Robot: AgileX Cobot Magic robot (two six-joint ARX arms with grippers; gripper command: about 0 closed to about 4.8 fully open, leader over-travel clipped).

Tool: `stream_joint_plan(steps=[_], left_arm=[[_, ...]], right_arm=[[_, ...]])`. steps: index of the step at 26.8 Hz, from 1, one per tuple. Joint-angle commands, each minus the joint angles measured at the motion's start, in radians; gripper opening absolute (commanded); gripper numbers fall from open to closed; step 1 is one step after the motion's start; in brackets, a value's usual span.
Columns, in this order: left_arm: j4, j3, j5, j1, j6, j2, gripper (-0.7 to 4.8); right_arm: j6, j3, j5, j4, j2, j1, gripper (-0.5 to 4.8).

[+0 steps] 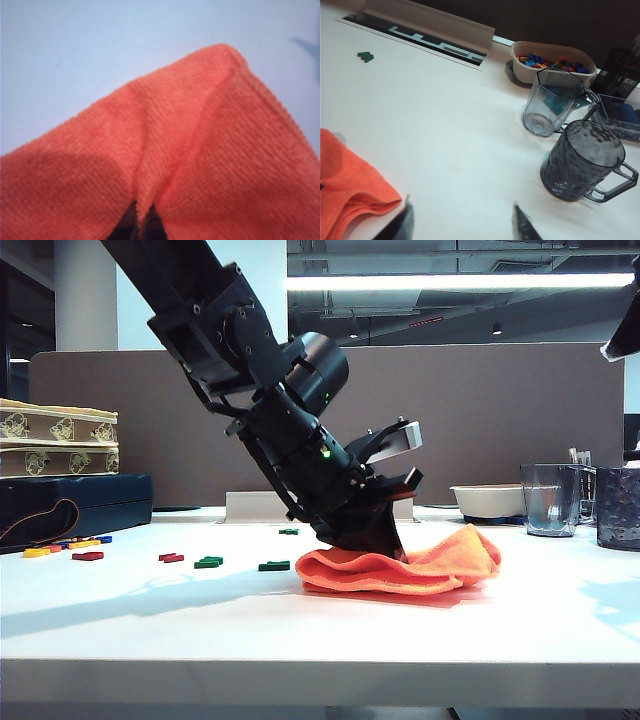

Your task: Use an orange cloth to wipe the letter magnets on the table away for a distance.

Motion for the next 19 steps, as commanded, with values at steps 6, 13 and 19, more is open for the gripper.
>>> stream_joint_plan(steps=[6,13,19], left_arm=[[0.06,0.002,-0.135,0.002,0.005,0.018,-0.06],[0.025,-0.001,-0.177,0.037,0.006,0.035,-0.06],[0.014,-0.046,-0.177,0.109,0.004,0.036,-0.06]], right_arm=[[0.001,0.004,0.003,0.007,-0.002,0.001,2.43],[0.0,0.004,0.004,0.006,-0.002,0.0,2.43],[0.0,0.004,0.004,0.006,-0.002,0.0,2.43]])
